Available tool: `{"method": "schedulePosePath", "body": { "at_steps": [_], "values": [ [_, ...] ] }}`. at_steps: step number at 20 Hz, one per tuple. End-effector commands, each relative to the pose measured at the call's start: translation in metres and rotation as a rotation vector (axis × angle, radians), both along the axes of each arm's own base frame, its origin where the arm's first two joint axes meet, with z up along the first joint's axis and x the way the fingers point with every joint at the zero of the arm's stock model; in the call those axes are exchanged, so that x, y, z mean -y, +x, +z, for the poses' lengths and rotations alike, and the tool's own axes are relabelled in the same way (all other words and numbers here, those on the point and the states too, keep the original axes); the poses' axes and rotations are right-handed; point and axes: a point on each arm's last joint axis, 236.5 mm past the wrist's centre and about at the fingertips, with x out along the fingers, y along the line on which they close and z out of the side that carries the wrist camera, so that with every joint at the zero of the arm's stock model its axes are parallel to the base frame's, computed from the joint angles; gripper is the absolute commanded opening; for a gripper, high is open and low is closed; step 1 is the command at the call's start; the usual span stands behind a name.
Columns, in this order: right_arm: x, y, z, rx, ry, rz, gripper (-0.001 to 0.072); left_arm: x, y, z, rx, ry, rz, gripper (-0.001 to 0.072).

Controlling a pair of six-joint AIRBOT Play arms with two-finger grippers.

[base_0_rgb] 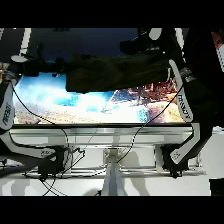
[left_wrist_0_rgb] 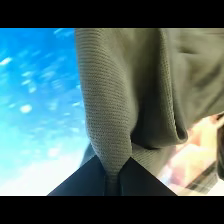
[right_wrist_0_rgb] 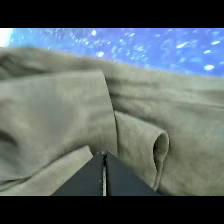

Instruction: Fold the clothes and pants, and hang the long-sleeved shirts on hangers.

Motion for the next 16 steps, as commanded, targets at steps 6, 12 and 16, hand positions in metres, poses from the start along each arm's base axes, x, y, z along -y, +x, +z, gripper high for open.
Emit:
{"method": "schedulePosePath", "body": {
  "at_steps": [6, 12, 16],
  "values": [
    [-0.186, -0.048, -0.055, -0.052, 0.301, 0.072, 0.0033, 0.02, -0.046, 0.207, 0.315, -0.02, -0.02, 0.0018],
    [-0.247, -0.082, -0.055, 0.044, 0.297, 0.135, 0.0033, 0.027, -0.056, 0.228, 0.354, -0.051, -0.025, 0.0018],
    [-0.157, -0.048, -0.066, 0.032, 0.066, 0.145, 0.0032, 0.016, -0.043, 0.182, 0.274, 0.056, -0.032, 0.0018]
  ]
}}
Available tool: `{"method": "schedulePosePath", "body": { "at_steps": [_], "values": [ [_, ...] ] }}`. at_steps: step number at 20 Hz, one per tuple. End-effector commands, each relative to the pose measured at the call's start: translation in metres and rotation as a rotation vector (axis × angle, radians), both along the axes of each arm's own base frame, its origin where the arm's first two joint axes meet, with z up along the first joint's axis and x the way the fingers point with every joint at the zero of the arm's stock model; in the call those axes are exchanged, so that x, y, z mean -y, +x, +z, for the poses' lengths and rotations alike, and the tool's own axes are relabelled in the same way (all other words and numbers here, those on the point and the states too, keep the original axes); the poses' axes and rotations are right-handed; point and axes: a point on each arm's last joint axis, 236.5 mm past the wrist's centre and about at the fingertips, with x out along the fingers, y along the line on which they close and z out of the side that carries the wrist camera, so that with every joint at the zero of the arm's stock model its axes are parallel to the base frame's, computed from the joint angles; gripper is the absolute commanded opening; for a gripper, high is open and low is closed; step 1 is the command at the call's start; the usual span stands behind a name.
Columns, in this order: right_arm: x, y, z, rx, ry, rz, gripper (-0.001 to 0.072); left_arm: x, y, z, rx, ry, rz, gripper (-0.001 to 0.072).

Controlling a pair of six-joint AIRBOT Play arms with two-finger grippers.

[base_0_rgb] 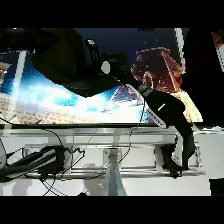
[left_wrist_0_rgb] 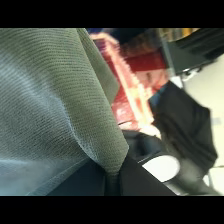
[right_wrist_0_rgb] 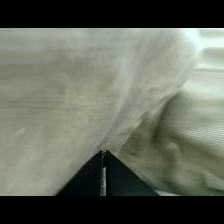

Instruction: Fold the clothes and pants, and hang the long-sleeved shirts on hangers.

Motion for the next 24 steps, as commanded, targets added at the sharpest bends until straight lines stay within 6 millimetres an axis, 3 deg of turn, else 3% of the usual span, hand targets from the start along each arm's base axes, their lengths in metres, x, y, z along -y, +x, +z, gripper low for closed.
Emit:
{"method": "schedulePosePath", "body": {
  "at_steps": [1, 3, 5, 6, 9, 12, 13, 14, 15, 18, 21, 23, 24],
  "values": [
    [0.08, 0.026, -0.003, -0.004, -0.18, -0.009, 0.0032, -0.002, 0.008, -0.032, -0.061, 0.059, -0.007, 0.0018],
    [0.143, 0.053, 0.017, 0.003, -0.207, -0.05, 0.0032, 0.014, 0.017, -0.052, -0.117, 0.041, -0.024, 0.0018],
    [0.2, 0.073, 0.046, 0.041, -0.198, -0.071, 0.0032, 0.04, 0.038, -0.073, -0.121, 0.028, -0.018, 0.0018],
    [0.225, 0.079, 0.06, 0.051, -0.184, -0.087, 0.0031, 0.06, 0.049, -0.081, -0.118, 0.004, -0.013, 0.0018],
    [0.3, 0.088, 0.095, 0.051, -0.164, -0.19, 0.0032, 0.146, 0.077, -0.092, -0.116, -0.175, 0.019, 0.0018],
    [0.348, 0.084, 0.105, 0.021, -0.175, -0.244, 0.0032, 0.213, 0.096, -0.108, -0.046, -0.225, 0.127, 0.0019],
    [0.358, 0.083, 0.102, 0.004, -0.184, -0.252, 0.0033, 0.232, 0.096, -0.115, -0.041, -0.233, 0.165, 0.0072],
    [0.367, 0.081, 0.099, -0.009, -0.199, -0.259, 0.0033, 0.249, 0.092, -0.123, -0.03, -0.222, 0.18, 0.0344],
    [0.377, 0.08, 0.095, -0.02, -0.222, -0.266, 0.0032, 0.26, 0.087, -0.127, -0.017, -0.207, 0.18, 0.0693],
    [0.397, 0.08, 0.084, -0.023, -0.306, -0.28, 0.0033, 0.266, 0.083, -0.128, 0.093, -0.108, 0.133, 0.0699],
    [0.412, 0.091, 0.064, -0.025, -0.342, -0.311, 0.0032, 0.243, 0.09, -0.112, 0.162, -0.059, 0.113, 0.0696],
    [0.401, 0.092, 0.038, -0.11, -0.25, -0.316, 0.0031, 0.227, 0.088, -0.096, 0.213, -0.008, 0.071, 0.0696],
    [0.381, 0.092, 0.032, -0.159, -0.141, -0.301, 0.0032, 0.22, 0.085, -0.089, 0.241, 0.026, 0.045, 0.0696]
  ]
}}
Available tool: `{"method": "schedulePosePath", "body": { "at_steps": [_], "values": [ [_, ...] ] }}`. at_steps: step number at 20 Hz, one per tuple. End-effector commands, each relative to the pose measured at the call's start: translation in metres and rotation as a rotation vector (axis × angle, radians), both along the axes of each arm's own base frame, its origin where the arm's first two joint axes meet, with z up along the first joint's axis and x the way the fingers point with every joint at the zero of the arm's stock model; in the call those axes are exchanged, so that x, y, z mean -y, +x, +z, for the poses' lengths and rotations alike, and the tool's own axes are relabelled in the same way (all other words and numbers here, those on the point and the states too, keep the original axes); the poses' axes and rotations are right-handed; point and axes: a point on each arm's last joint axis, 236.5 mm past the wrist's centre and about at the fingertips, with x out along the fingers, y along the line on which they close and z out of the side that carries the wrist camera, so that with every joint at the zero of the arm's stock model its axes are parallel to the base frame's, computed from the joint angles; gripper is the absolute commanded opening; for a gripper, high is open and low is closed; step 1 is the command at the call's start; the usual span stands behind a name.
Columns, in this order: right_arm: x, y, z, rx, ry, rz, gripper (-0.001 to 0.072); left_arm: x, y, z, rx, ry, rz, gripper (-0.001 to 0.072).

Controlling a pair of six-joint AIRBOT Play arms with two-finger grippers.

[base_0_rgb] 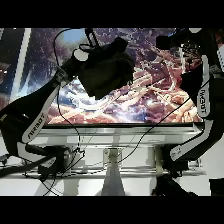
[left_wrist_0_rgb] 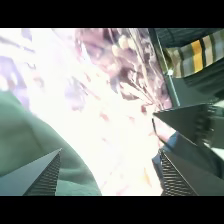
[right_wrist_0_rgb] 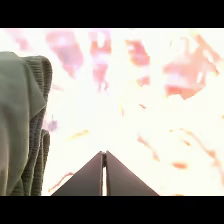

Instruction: Fold the clothes and pants, and hang the long-sleeved shirts on hangers.

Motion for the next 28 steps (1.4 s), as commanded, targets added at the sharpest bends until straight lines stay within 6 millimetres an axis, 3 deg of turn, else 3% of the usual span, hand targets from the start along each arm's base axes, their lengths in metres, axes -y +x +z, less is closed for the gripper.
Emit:
{"method": "schedulePosePath", "body": {
  "at_steps": [1, 2, 3, 4, 8, 11, 16, 18, 20, 24, 26, 28],
  "values": [
    [-0.042, 0.003, -0.02, -0.087, 0.278, -0.013, 0.0047, -0.023, -0.006, 0.019, 0.104, 0.137, -0.06, 0.0696],
    [-0.061, 0.009, -0.016, -0.082, 0.37, -0.014, 0.0277, -0.03, -0.009, 0.023, 0.126, 0.176, -0.076, 0.0696],
    [-0.074, 0.012, -0.018, -0.08, 0.405, -0.014, 0.0569, -0.036, -0.012, 0.027, 0.139, 0.202, -0.089, 0.0696],
    [-0.085, 0.011, -0.025, -0.09, 0.395, 0.003, 0.0618, -0.037, -0.014, 0.029, 0.14, 0.207, -0.099, 0.0696],
    [-0.129, -0.009, -0.059, -0.176, 0.305, 0.055, 0.0625, -0.035, -0.024, 0.025, 0.114, 0.212, -0.144, 0.0696],
    [-0.144, -0.023, -0.081, -0.187, 0.15, 0.121, 0.0624, -0.034, -0.027, 0.024, 0.107, 0.214, -0.156, 0.0696],
    [-0.124, -0.041, -0.115, -0.267, -0.02, 0.16, 0.0623, -0.033, -0.028, 0.023, 0.105, 0.215, -0.16, 0.0696],
    [-0.111, -0.05, -0.127, -0.35, 0.011, 0.114, 0.0624, -0.033, -0.028, 0.023, 0.105, 0.215, -0.16, 0.0696],
    [-0.111, -0.054, -0.131, -0.407, 0.103, 0.09, 0.0623, -0.034, -0.028, 0.023, 0.106, 0.218, -0.16, 0.0696],
    [-0.146, -0.051, -0.122, -0.477, 0.403, 0.051, 0.0625, -0.034, -0.028, 0.023, 0.106, 0.218, -0.16, 0.0696],
    [-0.158, -0.064, -0.136, -0.547, 0.411, 0.056, 0.0626, -0.034, -0.028, 0.023, 0.106, 0.218, -0.16, 0.0696],
    [-0.182, -0.085, -0.151, -0.667, 0.44, 0.043, 0.0626, -0.034, -0.028, 0.023, 0.106, 0.218, -0.16, 0.0696]
  ]
}}
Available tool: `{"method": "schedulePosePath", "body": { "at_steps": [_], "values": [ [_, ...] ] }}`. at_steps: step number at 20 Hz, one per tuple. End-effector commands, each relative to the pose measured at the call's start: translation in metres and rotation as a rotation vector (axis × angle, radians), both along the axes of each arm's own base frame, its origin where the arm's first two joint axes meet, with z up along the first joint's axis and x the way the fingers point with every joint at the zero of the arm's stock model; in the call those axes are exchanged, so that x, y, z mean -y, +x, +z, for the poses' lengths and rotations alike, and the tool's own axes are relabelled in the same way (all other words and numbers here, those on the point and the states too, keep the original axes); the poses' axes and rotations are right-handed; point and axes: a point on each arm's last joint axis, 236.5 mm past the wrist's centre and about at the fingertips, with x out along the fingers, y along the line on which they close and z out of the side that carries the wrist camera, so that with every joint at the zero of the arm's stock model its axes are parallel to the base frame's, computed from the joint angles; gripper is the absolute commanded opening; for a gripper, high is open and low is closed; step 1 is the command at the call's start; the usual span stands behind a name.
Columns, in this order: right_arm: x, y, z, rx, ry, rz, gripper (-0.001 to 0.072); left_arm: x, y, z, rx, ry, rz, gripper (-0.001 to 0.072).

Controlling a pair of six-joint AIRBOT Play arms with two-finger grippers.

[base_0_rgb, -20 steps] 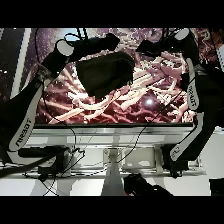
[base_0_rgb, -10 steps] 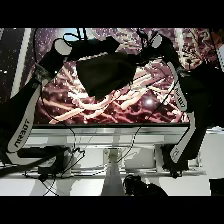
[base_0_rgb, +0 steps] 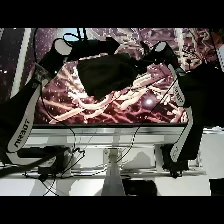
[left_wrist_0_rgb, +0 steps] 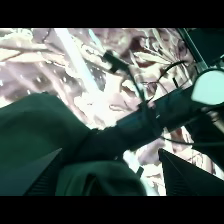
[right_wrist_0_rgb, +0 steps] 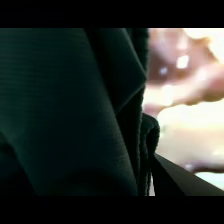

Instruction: Fold the clothes and pants, and hang the long-sleeved shirts on hangers.

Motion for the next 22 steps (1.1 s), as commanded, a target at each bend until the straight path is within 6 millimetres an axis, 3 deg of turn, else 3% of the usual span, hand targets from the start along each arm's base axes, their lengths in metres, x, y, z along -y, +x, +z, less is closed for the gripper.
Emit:
{"method": "schedulePosePath", "body": {
  "at_steps": [1, 2, 3, 4, 5, 6, 8, 11, 13, 15, 18, 20, 22],
  "values": [
    [-0.043, -0.03, -0.018, -0.165, 0.085, 0.009, 0.0626, -0.001, 0.0, 0.001, 0.001, 0.0, 0.001, 0.0696],
    [-0.059, -0.037, -0.023, -0.168, 0.086, 0.031, 0.0625, -0.001, 0.0, 0.001, 0.002, 0.0, 0.001, 0.0695],
    [-0.073, -0.038, -0.025, -0.146, 0.082, 0.04, 0.0519, -0.002, 0.001, 0.001, 0.003, -0.001, 0.004, 0.0696],
    [-0.087, -0.037, -0.023, -0.118, 0.083, 0.043, 0.0375, -0.006, 0.003, 0.003, 0.007, 0.002, 0.01, 0.0696],
    [-0.101, -0.036, -0.018, -0.09, 0.092, 0.051, 0.014, -0.012, 0.005, 0.004, 0.023, 0.021, 0.018, 0.0696],
    [-0.112, -0.033, -0.01, -0.06, 0.101, 0.061, 0.0034, -0.024, 0.009, 0.007, 0.054, 0.064, 0.027, 0.0696],
    [-0.12, -0.019, 0.014, 0.011, 0.12, 0.075, 0.0033, -0.052, 0.01, 0.016, 0.114, 0.167, 0.035, 0.0696],
    [-0.102, 0.016, 0.083, 0.178, 0.16, 0.052, 0.0032, -0.099, -0.003, 0.04, 0.168, 0.295, 0.042, 0.0696],
    [-0.067, 0.036, 0.139, 0.28, 0.173, -0.009, 0.0032, -0.121, -0.023, 0.067, 0.184, 0.31, 0.044, 0.0696],
    [-0.018, 0.052, 0.203, 0.399, 0.179, -0.093, 0.0032, -0.139, -0.046, 0.11, 0.257, 0.305, 0.07, 0.0696],
    [0.079, 0.064, 0.297, 0.597, 0.154, -0.264, 0.0032, -0.176, -0.078, 0.171, 0.415, 0.362, 0.158, 0.0696],
    [0.152, 0.059, 0.341, 0.699, 0.073, -0.379, 0.0033, -0.199, -0.097, 0.197, 0.5, 0.427, 0.216, 0.0695],
    [0.226, 0.041, 0.36, 0.704, -0.034, -0.524, 0.0033, -0.212, -0.114, 0.217, 0.564, 0.471, 0.254, 0.0695]
  ]
}}
